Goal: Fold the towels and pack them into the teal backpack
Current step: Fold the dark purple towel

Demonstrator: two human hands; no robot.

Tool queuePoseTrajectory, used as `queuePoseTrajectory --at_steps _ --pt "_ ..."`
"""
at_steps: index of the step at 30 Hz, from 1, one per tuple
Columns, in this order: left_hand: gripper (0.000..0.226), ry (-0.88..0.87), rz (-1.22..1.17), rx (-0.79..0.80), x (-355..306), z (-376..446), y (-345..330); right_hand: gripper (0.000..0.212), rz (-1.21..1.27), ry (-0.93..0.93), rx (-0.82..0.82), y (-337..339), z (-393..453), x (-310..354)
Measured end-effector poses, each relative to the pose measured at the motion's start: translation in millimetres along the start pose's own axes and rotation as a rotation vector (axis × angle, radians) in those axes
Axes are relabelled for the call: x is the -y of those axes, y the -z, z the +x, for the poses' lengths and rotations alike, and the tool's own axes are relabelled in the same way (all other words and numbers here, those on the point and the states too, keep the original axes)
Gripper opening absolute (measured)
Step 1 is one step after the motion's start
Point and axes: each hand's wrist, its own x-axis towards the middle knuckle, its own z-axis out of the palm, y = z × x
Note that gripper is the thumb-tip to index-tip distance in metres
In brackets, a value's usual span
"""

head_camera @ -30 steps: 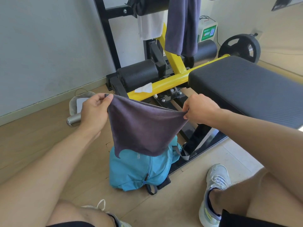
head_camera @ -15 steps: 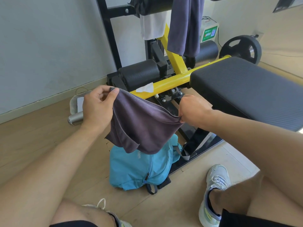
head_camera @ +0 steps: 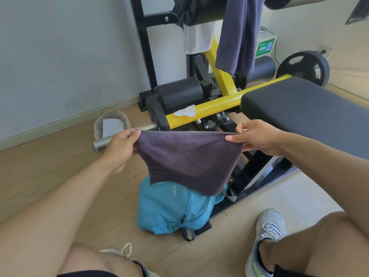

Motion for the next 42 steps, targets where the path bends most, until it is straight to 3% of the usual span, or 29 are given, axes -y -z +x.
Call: queuePoseTrajectory --at_steps 4,6,10,14,18,21,23,26,28,32,35,42 --pt "0.02 -0.003 -0.032 -0.009 -5.1 -2.8 -2.3 0.026 -0.085 -0.171 0.187 11.2 -12.7 4.6" --pt "0.019 -0.02 0.042 -0.05 -4.4 -3.4 -5.7 0.025 -0.099 -0.168 0.116 8.5 -15.6 3.2" --pt "0.021 -0.038 0.065 -0.102 -10.8 -6.0 -17.8 0.018 -0.11 -0.085 -0.192 -1.1 -10.5 3.2" --pt "0.023 -0.002 -0.023 -0.123 -23.8 -12.8 -34.2 0.014 -0.132 -0.105 -0.219 -11.1 -14.3 8.4" --pt "0.022 -0.007 -0.019 -0.102 -30.7 -21.7 -49.9 0.03 -0.116 -0.009 -0.1 -29.8 -29.2 21.6" --pt "0.017 -0.078 0.035 -0.029 -34.7 -30.6 -59.3 0.022 -0.247 0.143 0.051 -48.5 -41.8 35.1" --pt "0.015 -0.127 0.074 0.047 -37.6 -37.5 -63.6 0.016 -0.33 0.241 0.202 -58.6 -45.9 39.9" --pt "0.013 -0.151 0.036 0.21 -42.4 -49.1 -68.2 0.032 -0.502 0.342 0.323 -69.1 -49.3 41.5" --pt "0.013 -0.147 0.01 0.281 -44.9 -54.3 -70.1 0.027 -0.595 0.416 0.246 -74.6 -48.9 43.3" --pt "0.014 -0.154 -0.042 0.328 -48.0 -58.6 -71.9 0.012 -0.542 0.478 -0.01 -76.6 -42.3 44.1" --pt "0.014 -0.148 -0.065 0.344 -49.7 -61.2 -71.9 0.02 -0.609 0.513 -0.187 -76.2 -36.1 40.3" --pt "0.013 -0.143 -0.097 0.374 -50.1 -62.6 -68.5 0.023 -0.535 0.577 -0.261 -79.1 -31.5 36.6"
